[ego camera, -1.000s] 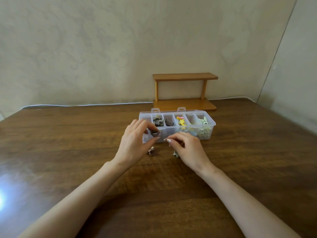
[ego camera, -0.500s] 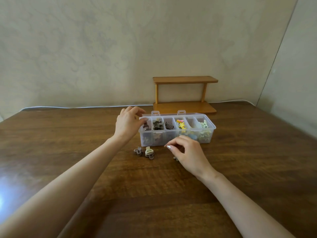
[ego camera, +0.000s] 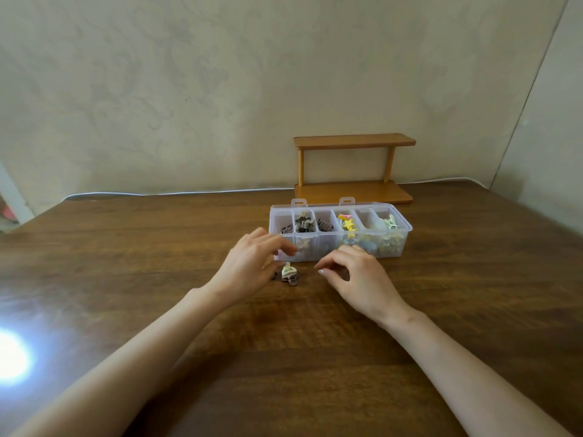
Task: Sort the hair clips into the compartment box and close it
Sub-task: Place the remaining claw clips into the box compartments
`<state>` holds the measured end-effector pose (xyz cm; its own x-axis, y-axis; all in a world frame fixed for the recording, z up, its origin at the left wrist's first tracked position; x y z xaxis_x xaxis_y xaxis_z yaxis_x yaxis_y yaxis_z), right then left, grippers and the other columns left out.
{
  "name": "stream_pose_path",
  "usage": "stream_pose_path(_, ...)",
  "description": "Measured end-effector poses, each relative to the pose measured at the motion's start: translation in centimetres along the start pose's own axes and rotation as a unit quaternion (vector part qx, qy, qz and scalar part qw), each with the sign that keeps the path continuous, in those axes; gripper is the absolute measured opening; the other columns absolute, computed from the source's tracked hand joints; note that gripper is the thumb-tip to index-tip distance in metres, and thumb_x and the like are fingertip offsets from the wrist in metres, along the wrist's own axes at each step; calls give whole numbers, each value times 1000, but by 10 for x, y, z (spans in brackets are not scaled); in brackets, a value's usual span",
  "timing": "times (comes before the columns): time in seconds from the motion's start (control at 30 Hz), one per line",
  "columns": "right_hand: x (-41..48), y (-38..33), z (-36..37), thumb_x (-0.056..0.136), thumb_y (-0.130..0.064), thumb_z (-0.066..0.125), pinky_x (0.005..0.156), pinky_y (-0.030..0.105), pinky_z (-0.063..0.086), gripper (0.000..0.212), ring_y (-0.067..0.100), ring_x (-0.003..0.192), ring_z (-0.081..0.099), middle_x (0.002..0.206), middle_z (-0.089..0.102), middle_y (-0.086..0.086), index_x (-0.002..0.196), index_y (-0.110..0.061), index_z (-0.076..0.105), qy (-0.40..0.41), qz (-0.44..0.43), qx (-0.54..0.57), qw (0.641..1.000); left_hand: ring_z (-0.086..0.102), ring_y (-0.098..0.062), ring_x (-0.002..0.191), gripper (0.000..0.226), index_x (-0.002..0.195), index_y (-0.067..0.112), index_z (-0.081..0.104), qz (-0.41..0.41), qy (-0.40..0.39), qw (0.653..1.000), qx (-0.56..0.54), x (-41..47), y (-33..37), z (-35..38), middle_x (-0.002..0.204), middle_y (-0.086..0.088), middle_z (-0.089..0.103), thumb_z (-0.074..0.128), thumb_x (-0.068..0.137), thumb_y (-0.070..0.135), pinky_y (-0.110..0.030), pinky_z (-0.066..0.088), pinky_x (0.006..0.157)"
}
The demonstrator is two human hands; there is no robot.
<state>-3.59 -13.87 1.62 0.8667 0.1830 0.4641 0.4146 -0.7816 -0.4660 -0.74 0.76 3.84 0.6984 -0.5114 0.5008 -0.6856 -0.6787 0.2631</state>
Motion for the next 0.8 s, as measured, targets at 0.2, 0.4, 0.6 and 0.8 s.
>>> stream_pose_path(0.2,-5,-10,10,86,-33,62,91,31,41,31,12,101,49,105,60,-7,118,-31,61,-38,-52,-84,994,43,-12,116,32,115,30,59,13,-86,994,68,-7,-4,30,119,12,58,59,86,16,-30,35,94)
stream_pose_path(0.4,-8,-25,26,88,-40,57,88,33,37,41,18,105,48,110,56,-5,127,-28,54,-64,-109,-162,979,48,-14,107,23,108,26,58,-9,-49,996,69,-8,-7,22,113,7,58,62,85,26,-28,36,88)
stream_pose_path(0.6,-7,-27,30,89,-44,49,89,36,36,41,21,105,48,110,56,-3,125,-27,54,-61,-115,-195,972,51,-16,102,25,105,20,59,6,30,997,67,-9,0,7,109,3,59,67,82,23,-24,30,81)
stream_pose_path(0.8,-6,-32,28,87,-42,58,89,32,35,29,19,105,47,110,57,-4,110,-24,60,-61,-125,-160,977,57,-13,87,28,101,14,58,26,131,990,42,-7,11,-16,98,0,60,72,77,13,-26,40,72)
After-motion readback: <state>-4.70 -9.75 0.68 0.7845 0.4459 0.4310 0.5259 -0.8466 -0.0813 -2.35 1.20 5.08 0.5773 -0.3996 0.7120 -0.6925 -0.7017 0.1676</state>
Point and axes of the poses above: each hand's wrist, its own x-axis towards the middle knuckle, its own z-axis out of the palm, y = z × x, the point moved 9 cm from there along x, towards the middle knuckle
